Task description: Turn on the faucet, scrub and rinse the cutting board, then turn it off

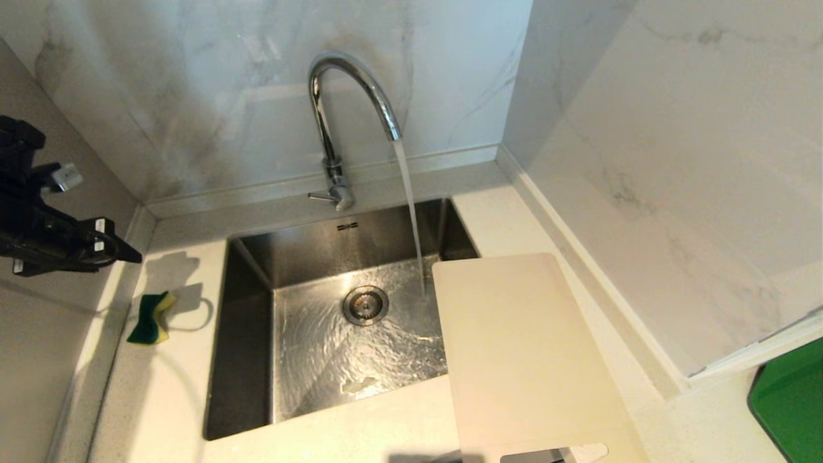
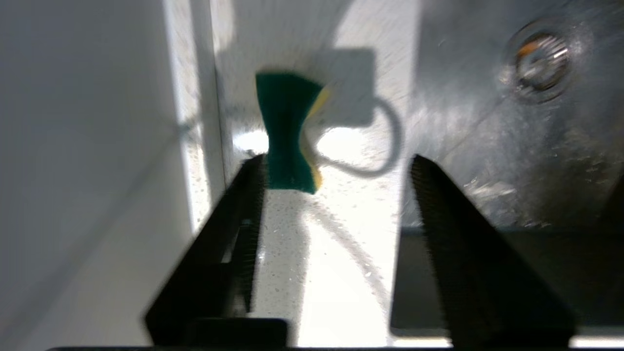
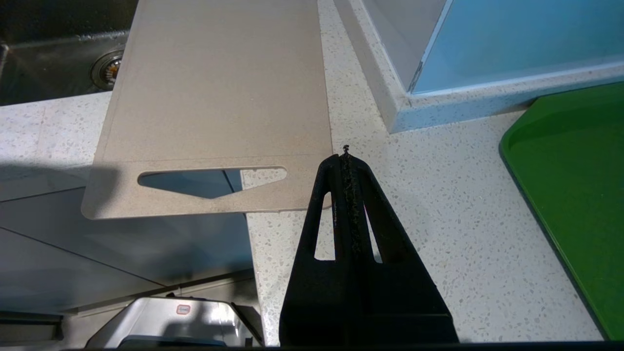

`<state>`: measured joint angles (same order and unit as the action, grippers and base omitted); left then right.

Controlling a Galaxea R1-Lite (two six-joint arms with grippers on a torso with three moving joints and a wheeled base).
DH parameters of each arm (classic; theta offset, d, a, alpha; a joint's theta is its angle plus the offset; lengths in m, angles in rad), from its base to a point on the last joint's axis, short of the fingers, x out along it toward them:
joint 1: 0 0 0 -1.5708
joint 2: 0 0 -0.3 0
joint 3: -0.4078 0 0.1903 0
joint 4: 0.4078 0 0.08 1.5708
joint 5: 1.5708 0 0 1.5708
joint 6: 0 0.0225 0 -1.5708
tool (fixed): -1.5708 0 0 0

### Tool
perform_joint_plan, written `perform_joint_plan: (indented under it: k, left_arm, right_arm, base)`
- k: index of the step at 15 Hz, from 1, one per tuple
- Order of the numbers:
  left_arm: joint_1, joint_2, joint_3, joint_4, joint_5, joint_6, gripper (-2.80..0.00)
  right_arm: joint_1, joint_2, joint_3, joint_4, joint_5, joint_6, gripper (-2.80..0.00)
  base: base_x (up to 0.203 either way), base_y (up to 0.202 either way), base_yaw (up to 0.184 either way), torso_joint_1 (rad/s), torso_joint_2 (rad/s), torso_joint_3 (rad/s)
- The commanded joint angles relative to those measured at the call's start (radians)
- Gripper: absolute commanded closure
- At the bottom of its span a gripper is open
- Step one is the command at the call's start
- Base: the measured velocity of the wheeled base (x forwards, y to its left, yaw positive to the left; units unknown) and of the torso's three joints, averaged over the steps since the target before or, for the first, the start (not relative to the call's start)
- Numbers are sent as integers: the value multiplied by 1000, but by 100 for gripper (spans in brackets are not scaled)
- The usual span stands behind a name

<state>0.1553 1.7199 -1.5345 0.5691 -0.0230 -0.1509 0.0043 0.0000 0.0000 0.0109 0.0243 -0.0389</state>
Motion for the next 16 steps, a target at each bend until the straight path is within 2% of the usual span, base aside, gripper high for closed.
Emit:
perform_joint_plan:
  k: [1,6,10,12,16]
  left_arm:
    - [-2,-156,-6,6,-1,2,0]
    - [-8,-296,-166,91,-2,5,0]
    - [-15,-417,-198,105,-20,17,0]
    - [-18,-484,-187,106,-35,18,0]
    - [-16,-690,-13,104,-77,16,0]
  right_arm:
    - [0,0,2,0,0,-1,0]
    - [0,0,1,0,0,-1,0]
    - [0,0,0,0,0,-1,0]
    - [0,0,1,0,0,-1,0]
    - [0,0,1,0,-5,2,0]
  base:
    - [0,0,0,0,0,0]
    - [0,0,0,0,0,0]
    - [0,0,0,0,0,0]
    - [0,0,0,0,0,0]
    - [0,0,0,0,0,0]
